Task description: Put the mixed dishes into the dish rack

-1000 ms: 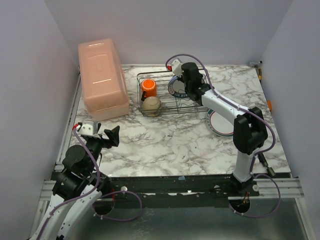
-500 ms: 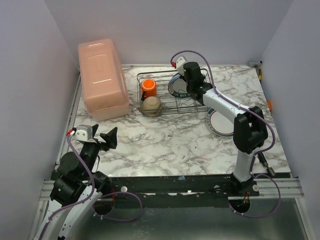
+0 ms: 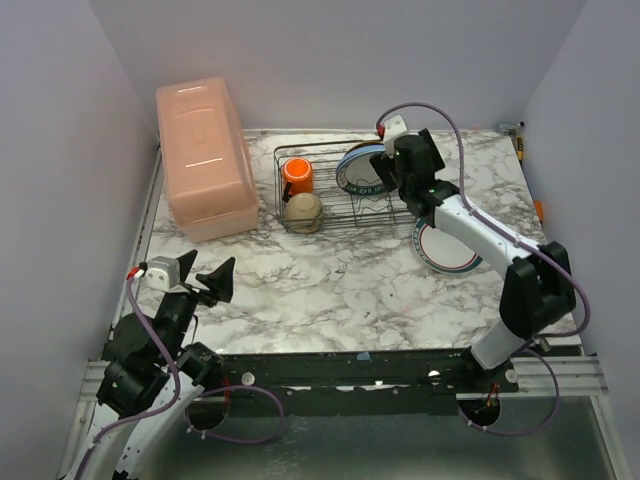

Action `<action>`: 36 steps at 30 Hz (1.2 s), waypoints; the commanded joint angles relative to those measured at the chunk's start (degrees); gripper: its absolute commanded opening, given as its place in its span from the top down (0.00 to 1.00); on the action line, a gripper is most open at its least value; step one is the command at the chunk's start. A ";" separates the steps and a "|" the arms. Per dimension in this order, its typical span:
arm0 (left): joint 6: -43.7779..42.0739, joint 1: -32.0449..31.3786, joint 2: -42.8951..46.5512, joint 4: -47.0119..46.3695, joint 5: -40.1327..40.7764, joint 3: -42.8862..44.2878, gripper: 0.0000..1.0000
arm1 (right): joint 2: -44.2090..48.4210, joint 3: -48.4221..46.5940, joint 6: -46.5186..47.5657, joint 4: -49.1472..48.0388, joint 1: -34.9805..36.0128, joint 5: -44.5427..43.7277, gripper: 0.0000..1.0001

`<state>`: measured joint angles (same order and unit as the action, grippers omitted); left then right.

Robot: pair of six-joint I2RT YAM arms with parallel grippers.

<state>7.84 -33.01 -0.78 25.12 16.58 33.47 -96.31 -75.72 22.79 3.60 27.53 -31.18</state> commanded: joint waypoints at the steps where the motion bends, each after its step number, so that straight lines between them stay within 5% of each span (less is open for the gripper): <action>1: -0.36 -0.71 0.56 -1.12 0.99 -0.67 0.16 | 9.61 7.62 -10.00 0.86 0.07 3.31 0.00; 5: -0.37 -0.78 0.33 -1.09 1.43 -0.72 0.16 | 19.13 19.03 -17.91 -2.89 -0.05 -1.30 0.00; 9: -0.45 -0.90 -0.14 -1.06 1.53 -0.74 0.16 | 25.96 25.25 -30.70 -2.56 -0.90 -15.32 0.00; 12: -0.40 -0.88 -0.78 -1.04 1.46 -0.78 0.16 | 31.49 29.67 -37.28 -0.70 -5.51 -13.16 0.00; 21: -0.44 -1.22 -3.46 -0.79 1.34 -0.57 0.16 | 37.77 38.88 -56.57 5.46 -26.55 9.56 0.00; 32: -0.72 -1.26 -4.58 -0.67 2.08 -0.58 0.16 | 33.22 48.43 -62.34 -0.70 -51.67 43.83 0.03; 36: -0.72 -1.24 -5.00 -0.64 1.89 -0.59 0.16 | 27.74 49.36 -61.92 -5.19 -53.88 52.05 0.08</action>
<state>7.77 -33.89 -4.75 24.93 17.43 33.23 -64.23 -27.64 -37.80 4.36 -25.04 5.56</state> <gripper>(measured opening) 0.842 0.929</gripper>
